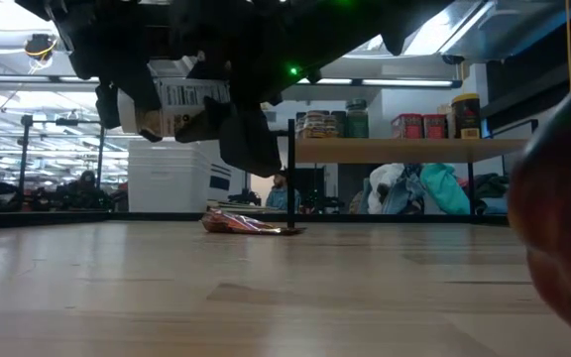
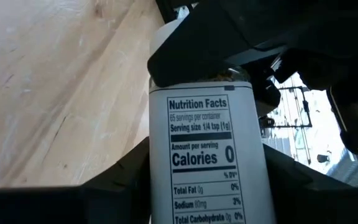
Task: Shelf spices
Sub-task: Put the white seasoning can on the shelf
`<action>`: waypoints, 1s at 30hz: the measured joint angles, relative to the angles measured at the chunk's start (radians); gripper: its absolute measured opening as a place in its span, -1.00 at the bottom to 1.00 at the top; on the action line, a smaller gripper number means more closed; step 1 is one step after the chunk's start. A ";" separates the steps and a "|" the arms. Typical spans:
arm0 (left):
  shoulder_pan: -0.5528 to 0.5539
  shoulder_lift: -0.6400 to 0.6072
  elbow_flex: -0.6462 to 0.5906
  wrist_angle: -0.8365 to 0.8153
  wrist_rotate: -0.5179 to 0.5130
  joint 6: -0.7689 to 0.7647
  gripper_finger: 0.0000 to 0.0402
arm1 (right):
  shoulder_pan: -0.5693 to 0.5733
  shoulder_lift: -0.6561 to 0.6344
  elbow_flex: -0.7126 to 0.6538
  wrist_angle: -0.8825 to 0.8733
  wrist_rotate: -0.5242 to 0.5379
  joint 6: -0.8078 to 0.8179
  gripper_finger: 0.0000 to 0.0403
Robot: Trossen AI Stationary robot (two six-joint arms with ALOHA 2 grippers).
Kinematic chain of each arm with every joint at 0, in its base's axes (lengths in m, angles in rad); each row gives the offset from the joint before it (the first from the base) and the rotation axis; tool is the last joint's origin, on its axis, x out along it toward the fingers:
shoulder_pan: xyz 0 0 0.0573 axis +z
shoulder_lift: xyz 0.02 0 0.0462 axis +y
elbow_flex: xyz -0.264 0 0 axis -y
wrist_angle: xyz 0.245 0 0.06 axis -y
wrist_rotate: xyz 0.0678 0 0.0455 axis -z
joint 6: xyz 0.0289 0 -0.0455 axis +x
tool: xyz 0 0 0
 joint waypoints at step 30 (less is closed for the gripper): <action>0.014 -0.022 0.000 0.048 -0.137 0.084 0.53 | 0.008 -0.002 0.000 -0.079 0.068 0.085 0.01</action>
